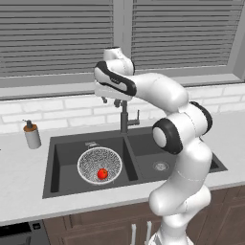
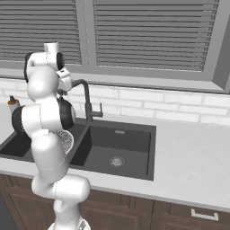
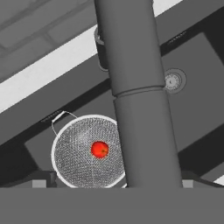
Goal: Put the colander in the sink, put the apple in the colander, and turn on the sink faucet and pour water over the colander.
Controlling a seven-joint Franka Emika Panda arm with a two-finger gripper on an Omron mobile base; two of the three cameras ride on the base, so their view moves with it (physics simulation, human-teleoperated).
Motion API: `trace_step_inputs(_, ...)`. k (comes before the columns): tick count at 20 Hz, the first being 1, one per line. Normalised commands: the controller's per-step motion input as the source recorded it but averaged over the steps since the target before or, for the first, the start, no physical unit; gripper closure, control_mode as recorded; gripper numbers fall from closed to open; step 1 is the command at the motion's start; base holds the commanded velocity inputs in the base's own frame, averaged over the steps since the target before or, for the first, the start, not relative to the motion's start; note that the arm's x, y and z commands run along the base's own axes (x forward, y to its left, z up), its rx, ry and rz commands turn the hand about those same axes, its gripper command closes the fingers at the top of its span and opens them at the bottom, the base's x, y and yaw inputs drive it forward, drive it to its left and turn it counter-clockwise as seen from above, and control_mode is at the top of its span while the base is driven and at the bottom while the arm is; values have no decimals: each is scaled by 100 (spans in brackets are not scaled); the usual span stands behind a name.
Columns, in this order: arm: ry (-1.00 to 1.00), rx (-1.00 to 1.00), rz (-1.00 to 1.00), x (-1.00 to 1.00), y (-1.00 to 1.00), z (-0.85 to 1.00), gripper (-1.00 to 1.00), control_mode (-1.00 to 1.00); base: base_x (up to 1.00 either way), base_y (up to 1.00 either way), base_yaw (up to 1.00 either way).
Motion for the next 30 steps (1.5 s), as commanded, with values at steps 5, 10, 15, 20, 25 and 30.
trace_step_inputs(5, -2, 0, 0, 55, 4, -16, -100, -100, 0, 0, 0)
trace_step_inputs(10, -2, 0, 0, 60, 5, -14, -100, -100, 0, 0, 0)
trace_step_inputs(15, -1, 0, 0, 62, 0, -13, -100, -100, 0, 0, 0)
trace_step_inputs(20, -1, 0, 0, 62, 0, -14, -100, -100, 0, 0, 0)
trace_step_inputs(25, -3, 0, 0, 59, 0, -18, -100, -100, 0, 0, 0)
trace_step_inputs(30, -6, 0, 0, 58, 0, -14, -100, -100, 0, 0, 0)
